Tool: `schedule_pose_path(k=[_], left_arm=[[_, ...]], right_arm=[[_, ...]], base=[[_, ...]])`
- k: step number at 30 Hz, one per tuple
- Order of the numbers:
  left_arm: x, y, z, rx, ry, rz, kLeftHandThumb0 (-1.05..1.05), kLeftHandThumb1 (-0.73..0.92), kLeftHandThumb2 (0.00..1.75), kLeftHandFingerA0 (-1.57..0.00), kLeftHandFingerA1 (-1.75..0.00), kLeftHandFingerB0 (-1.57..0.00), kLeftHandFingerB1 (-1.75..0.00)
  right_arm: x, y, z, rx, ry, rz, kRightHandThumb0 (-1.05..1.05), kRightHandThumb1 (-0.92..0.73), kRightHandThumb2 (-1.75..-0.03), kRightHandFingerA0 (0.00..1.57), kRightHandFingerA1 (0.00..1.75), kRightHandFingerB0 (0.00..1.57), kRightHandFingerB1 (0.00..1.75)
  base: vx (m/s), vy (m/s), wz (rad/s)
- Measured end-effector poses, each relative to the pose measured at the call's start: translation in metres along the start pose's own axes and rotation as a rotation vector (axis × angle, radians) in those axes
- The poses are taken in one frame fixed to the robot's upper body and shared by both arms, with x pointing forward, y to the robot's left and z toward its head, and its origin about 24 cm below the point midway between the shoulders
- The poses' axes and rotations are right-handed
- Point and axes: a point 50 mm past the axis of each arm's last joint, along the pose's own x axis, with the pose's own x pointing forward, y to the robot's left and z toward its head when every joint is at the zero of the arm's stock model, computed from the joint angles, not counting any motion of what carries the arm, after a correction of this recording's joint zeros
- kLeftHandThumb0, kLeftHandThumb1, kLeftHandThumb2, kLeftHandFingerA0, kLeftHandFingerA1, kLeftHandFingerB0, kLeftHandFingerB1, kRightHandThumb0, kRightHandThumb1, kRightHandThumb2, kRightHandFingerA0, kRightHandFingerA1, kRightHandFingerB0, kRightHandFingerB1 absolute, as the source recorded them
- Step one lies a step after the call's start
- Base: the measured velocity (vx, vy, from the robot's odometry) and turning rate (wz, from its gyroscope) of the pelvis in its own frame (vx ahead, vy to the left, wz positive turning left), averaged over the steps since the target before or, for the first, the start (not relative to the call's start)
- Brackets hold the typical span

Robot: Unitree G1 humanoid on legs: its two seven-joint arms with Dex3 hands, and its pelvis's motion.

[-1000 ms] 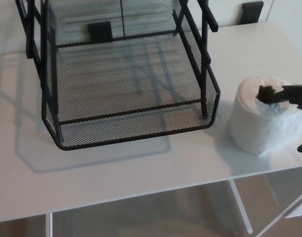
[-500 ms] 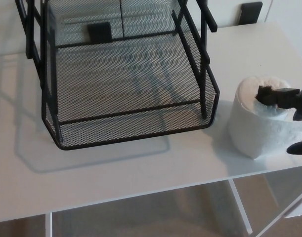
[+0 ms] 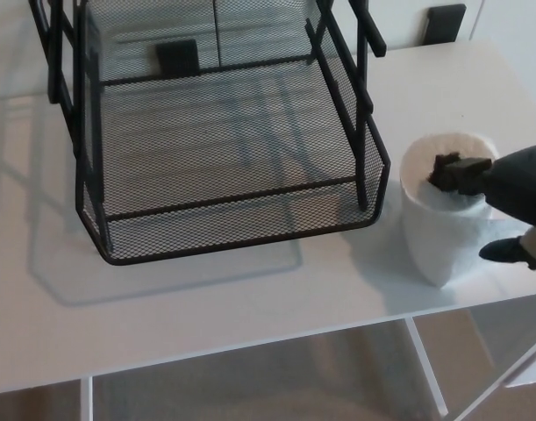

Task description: The robot walks towards a desk on which a file tray is kept in the middle and a toilet paper roll is kept on its right. The robot uses its right hand to hook on finger in the gap of the roll and grabs it, lifts it and places it on the tray.

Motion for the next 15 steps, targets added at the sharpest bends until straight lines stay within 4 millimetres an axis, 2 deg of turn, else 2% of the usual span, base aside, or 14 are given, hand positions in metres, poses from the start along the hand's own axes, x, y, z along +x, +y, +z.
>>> schedule_pose_path(k=[3, 5, 6, 7, 8, 12, 13, 14, 15], left_arm=[[0.000, 0.000, 0.001, 0.002, -0.003, -0.001, -0.70, 0.92, 0.79, -0.17, -0.51, -0.17, -0.44], [0.000, -0.001, 0.001, 0.002, -0.006, -0.002, -0.71, 0.92, 0.79, -0.19, -0.49, -0.18, -0.43], [0.000, -0.001, 0.001, 0.003, -0.008, -0.003, -0.70, 0.92, 0.79, -0.20, -0.49, -0.20, -0.43], [0.000, -0.001, 0.002, 0.004, -0.010, -0.003, -0.70, 0.92, 0.79, -0.20, -0.49, -0.20, -0.43], [-0.001, -0.001, 0.003, 0.006, -0.014, -0.003, -0.70, 0.92, 0.77, -0.20, -0.49, -0.18, -0.42], [0.000, -0.002, 0.004, 0.011, -0.019, -0.005, -0.69, 0.92, 0.79, -0.18, -0.49, -0.16, -0.41], [0.000, -0.002, 0.004, 0.012, -0.019, -0.006, -0.73, 0.92, 0.74, -0.21, -0.48, -0.19, -0.41], [0.000, -0.002, 0.004, 0.013, -0.019, -0.006, -0.71, 0.92, 0.77, -0.22, -0.50, -0.19, -0.42], [0.000, -0.002, 0.005, 0.015, -0.019, -0.007, -0.72, 0.92, 0.75, -0.21, -0.49, -0.19, -0.41]], right_arm=[[0.001, 0.000, 0.000, -0.031, 0.001, -0.050, -0.37, -0.56, -0.59, 0.83, 1.69, 0.91, 0.65], [0.002, 0.003, -0.001, -0.050, 0.007, -0.063, -0.34, -0.58, -0.57, 0.82, 1.68, 0.90, 0.66], [0.002, 0.004, -0.002, -0.058, 0.008, -0.071, -0.32, -0.60, -0.60, 0.79, 1.64, 0.89, 0.73], [0.002, 0.004, -0.002, -0.063, 0.009, -0.078, -0.32, -0.60, -0.60, 0.79, 1.64, 0.89, 0.73], [0.002, 0.005, -0.002, -0.073, 0.010, -0.090, -0.27, -0.61, -0.60, 0.81, 1.62, 0.91, 0.91], [0.002, 0.009, -0.004, -0.090, 0.010, -0.129, -0.26, -0.62, -0.62, 0.80, 1.60, 0.92, 0.89], [0.002, 0.011, -0.005, -0.092, 0.010, -0.139, -0.26, -0.64, -0.63, 0.80, 1.60, 0.90, 0.95], [0.002, 0.012, -0.006, -0.094, 0.009, -0.147, -0.37, -0.52, -0.72, 0.92, 1.46, 0.93, 0.93], [0.001, 0.014, -0.006, -0.098, 0.009, -0.156, -0.31, -0.62, -0.58, 0.82, 1.57, 0.93, 0.75]], base=[[0.00, 0.000, 0.00], [0.00, 0.000, 0.00], [0.00, 0.000, 0.00], [0.00, 0.000, 0.00], [0.00, 0.000, 0.00], [0.00, 0.000, 0.00], [0.00, 0.000, 0.00], [0.00, 0.000, 0.00], [0.00, 0.000, 0.00]])
